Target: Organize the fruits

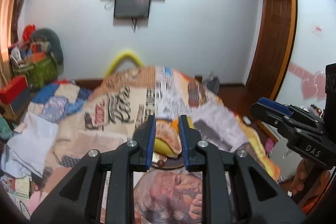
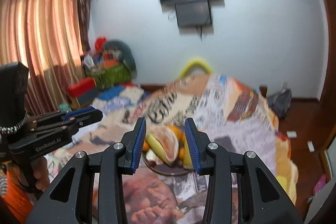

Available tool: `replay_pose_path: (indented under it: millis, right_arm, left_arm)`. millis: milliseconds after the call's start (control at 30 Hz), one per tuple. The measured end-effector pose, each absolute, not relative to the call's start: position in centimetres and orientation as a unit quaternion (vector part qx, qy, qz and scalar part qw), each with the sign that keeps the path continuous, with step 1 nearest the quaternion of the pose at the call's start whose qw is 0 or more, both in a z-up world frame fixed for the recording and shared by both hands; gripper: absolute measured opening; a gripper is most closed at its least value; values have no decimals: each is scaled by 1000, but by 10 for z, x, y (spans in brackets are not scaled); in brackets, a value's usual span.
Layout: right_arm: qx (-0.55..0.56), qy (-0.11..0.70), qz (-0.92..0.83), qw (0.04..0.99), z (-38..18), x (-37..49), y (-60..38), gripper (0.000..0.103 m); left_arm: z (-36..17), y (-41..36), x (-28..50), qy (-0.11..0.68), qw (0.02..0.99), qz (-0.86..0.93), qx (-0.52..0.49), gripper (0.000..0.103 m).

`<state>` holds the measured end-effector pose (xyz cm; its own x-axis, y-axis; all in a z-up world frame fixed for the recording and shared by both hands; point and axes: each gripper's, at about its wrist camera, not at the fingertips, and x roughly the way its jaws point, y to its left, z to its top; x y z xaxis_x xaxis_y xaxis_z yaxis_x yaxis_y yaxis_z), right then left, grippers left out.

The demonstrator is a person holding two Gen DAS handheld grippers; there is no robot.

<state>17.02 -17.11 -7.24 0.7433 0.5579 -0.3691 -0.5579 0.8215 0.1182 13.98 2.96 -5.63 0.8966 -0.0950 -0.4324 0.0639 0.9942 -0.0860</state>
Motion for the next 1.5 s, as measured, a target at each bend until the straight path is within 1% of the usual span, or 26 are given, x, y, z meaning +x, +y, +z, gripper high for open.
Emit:
replay_pose_path:
  millis: [33, 100, 167, 233, 300, 367, 400, 433, 500, 633, 667, 733, 800, 867, 1500]
  right_arm:
    - [2, 184, 298, 937, -64, 161, -173, 35]
    - [7, 159, 294, 942, -49, 142, -176, 35]
    - [12, 143, 292, 946, -40, 130, -178, 39]
    - [18, 130, 289, 948, -35, 120, -180, 51]
    - [20, 118, 280, 953, -31, 111, -181, 57]
    - [20, 110, 274, 955, -29, 105, -180, 60]
    - [20, 109, 272, 956, -29, 103, -180, 63]
    - [20, 107, 270, 957, -29, 102, -179, 70]
    - [23, 101, 264, 959, -30, 100, -179, 79]
    - [19, 88, 248, 965, -29, 93, -179, 87]
    - [19, 87, 245, 965, -28, 92, -179, 89]
    - [21, 84, 239, 967, -28, 90, -180, 102]
    - [24, 73, 230, 970, -28, 87, -182, 103]
    - [20, 72, 228, 971, -27, 85, -183, 103]
    - [14, 70, 221, 973, -33, 74, -186, 103]
  left_arm:
    - [-49, 29, 131, 211, 976, -41, -35, 30]
    - [-34, 28, 111, 185, 981, -38, -31, 44]
    - [-24, 26, 95, 163, 986, -35, -25, 52]
    - [-15, 24, 80, 144, 989, -30, -16, 56]
    - [-8, 22, 67, 129, 991, -29, -9, 65]
    - [-3, 21, 57, 118, 993, -29, -5, 69]
    - [-1, 20, 54, 114, 993, -29, -3, 71]
    - [0, 20, 50, 111, 993, -28, -1, 72]
    - [2, 19, 42, 104, 994, -23, 2, 85]
    - [3, 17, 35, 96, 995, -22, 2, 90]
    - [4, 17, 32, 94, 995, -19, 3, 94]
    - [3, 18, 31, 89, 996, -15, 4, 97]
    - [3, 18, 28, 83, 996, -10, 4, 101]
    - [3, 17, 24, 80, 997, -6, 3, 103]
    - [0, 13, 24, 88, 996, -8, 6, 103]
